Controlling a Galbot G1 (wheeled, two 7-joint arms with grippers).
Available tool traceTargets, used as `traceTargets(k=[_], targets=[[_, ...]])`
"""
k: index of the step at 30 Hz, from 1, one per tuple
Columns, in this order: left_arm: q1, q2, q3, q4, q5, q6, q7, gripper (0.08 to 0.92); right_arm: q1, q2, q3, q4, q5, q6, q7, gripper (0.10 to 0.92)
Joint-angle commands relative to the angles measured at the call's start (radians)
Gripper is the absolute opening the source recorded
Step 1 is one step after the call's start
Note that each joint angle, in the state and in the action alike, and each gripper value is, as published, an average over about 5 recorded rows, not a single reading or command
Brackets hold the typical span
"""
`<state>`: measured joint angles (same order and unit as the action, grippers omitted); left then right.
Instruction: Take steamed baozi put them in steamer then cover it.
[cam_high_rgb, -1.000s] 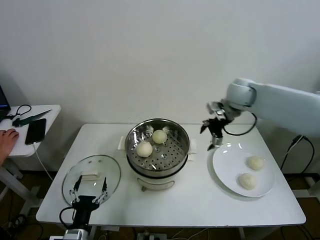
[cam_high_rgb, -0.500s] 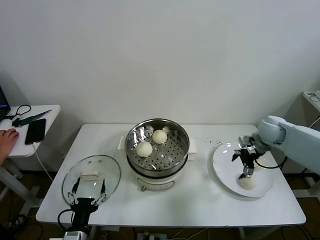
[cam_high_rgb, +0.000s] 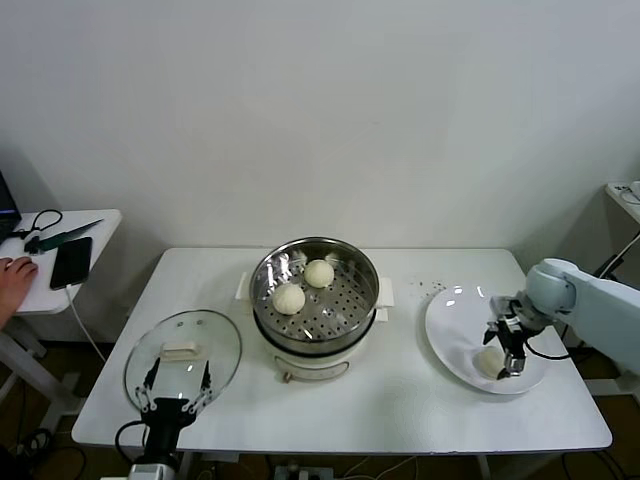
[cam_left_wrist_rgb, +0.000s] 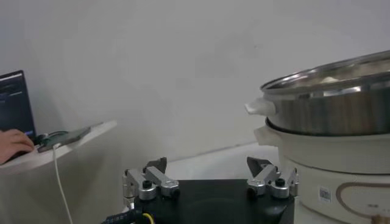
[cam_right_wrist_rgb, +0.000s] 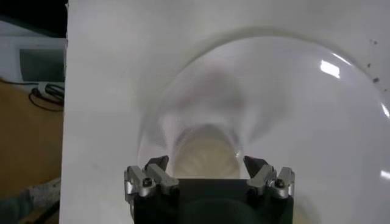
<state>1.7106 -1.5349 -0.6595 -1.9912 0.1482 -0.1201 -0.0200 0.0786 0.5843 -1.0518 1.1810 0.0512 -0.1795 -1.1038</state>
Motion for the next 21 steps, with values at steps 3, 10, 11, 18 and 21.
traceTargets(k=[3, 10, 11, 18, 21], targets=[[-0.002, -0.001, 0.001, 0.003, 0.004, 0.001, 0.000, 0.823, -0.039, 0.013, 0.027, -0.040, -0.038, 0.010, -0.006, 0.822], [-0.002, -0.001, 0.000, 0.002, 0.004, 0.000, 0.000, 0.823, -0.021, 0.018, 0.017, -0.043, -0.038, 0.014, -0.012, 0.760], [-0.001, -0.001, -0.001, 0.002, 0.004, 0.000, 0.000, 0.823, -0.017, 0.018, 0.015, -0.042, -0.037, 0.015, -0.012, 0.747], [0.006, -0.001, -0.001, -0.001, 0.004, -0.004, 0.001, 0.823, 0.078, 0.033, -0.042, -0.047, -0.021, 0.086, -0.016, 0.683], [0.012, 0.001, -0.001, -0.007, 0.003, -0.004, 0.003, 0.823, 0.231, 0.071, -0.138, -0.071, -0.006, 0.221, -0.039, 0.679]])
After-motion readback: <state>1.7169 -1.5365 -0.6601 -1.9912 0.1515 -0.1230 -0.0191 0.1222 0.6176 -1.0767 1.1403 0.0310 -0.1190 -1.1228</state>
